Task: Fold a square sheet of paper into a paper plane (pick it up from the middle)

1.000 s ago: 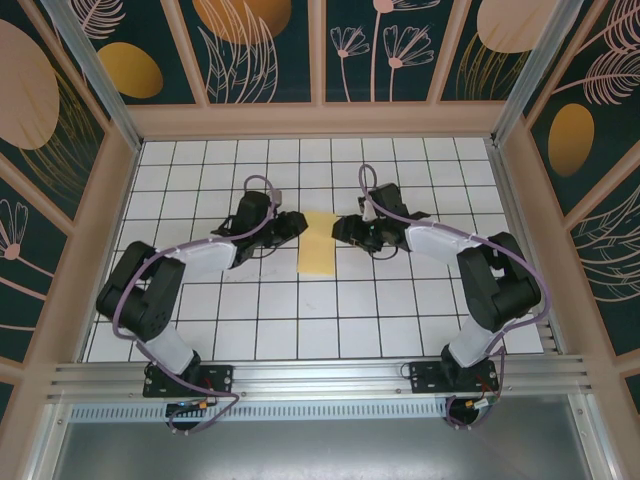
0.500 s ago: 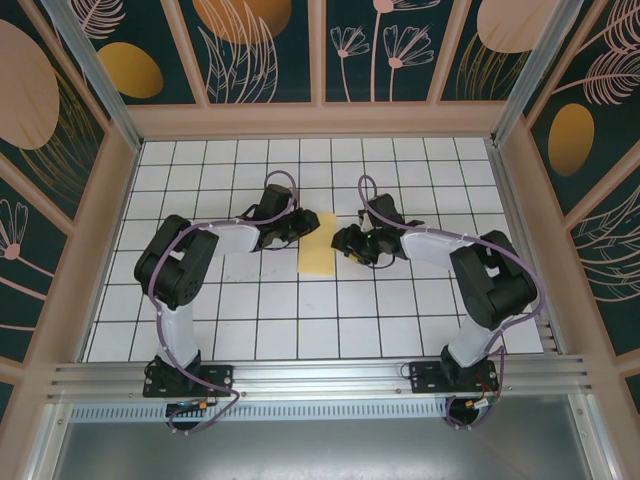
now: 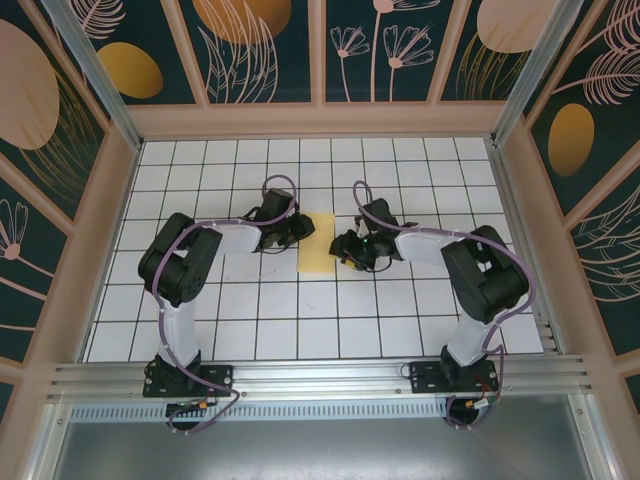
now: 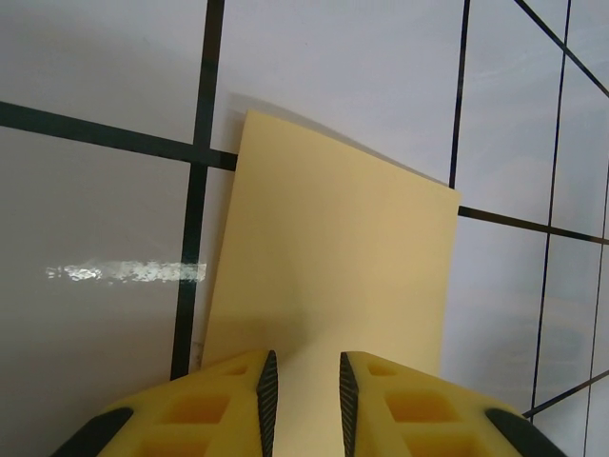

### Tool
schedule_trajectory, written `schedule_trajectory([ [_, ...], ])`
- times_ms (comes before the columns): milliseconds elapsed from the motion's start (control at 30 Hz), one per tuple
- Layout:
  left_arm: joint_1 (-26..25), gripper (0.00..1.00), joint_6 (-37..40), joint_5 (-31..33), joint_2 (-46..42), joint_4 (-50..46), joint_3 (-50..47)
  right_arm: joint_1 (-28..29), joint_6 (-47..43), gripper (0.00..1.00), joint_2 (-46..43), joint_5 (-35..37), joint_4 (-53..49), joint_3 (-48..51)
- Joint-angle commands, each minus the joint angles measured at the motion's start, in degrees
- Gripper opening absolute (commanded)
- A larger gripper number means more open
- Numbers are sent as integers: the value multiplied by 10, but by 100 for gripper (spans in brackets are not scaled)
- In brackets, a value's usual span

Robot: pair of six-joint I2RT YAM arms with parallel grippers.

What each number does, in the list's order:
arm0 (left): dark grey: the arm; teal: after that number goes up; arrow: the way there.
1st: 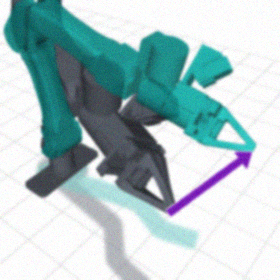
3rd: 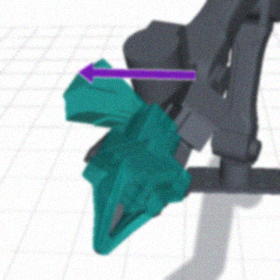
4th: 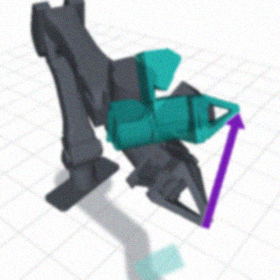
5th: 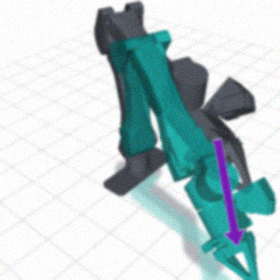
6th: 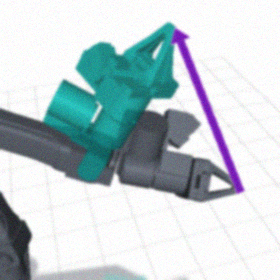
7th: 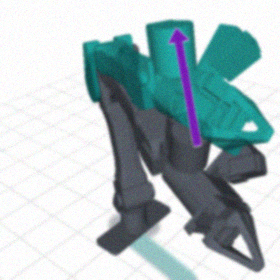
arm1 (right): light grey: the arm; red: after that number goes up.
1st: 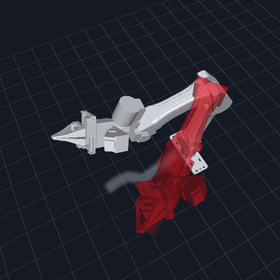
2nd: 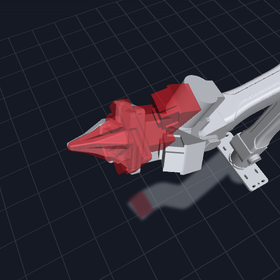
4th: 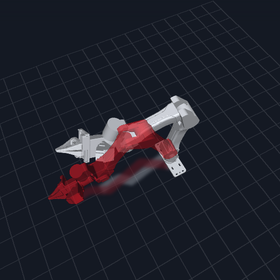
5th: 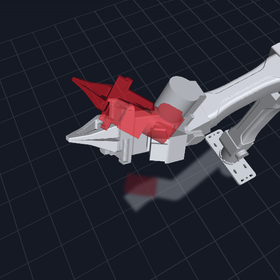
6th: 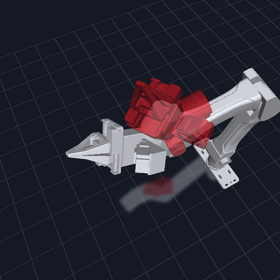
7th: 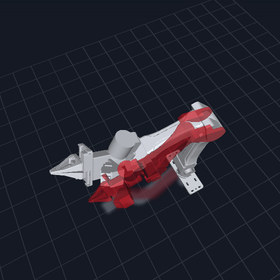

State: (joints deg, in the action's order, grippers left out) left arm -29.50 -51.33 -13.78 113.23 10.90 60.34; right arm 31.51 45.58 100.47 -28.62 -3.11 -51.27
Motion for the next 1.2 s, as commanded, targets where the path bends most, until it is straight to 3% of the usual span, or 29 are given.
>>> schedule_trajectory([
  [0,1,28,1,17,20,-30,-2,11,9,44,12,-16,8,-12],
  [300,0,28,0,16,23,-31,-4,21,18,43,22,-45,30,-2],
  [600,0,28,-1,17,18,-32,-8,17,67,39,0,-73,118,44],
  [767,0,27,-1,18,12,-31,-11,11,94,27,-20,-60,142,72],
  [933,1,28,1,3,-18,-19,-26,2,109,0,-41,-50,142,89],
  [1167,0,32,36,-59,-100,10,-38,1,39,0,-55,-70,18,76],
])
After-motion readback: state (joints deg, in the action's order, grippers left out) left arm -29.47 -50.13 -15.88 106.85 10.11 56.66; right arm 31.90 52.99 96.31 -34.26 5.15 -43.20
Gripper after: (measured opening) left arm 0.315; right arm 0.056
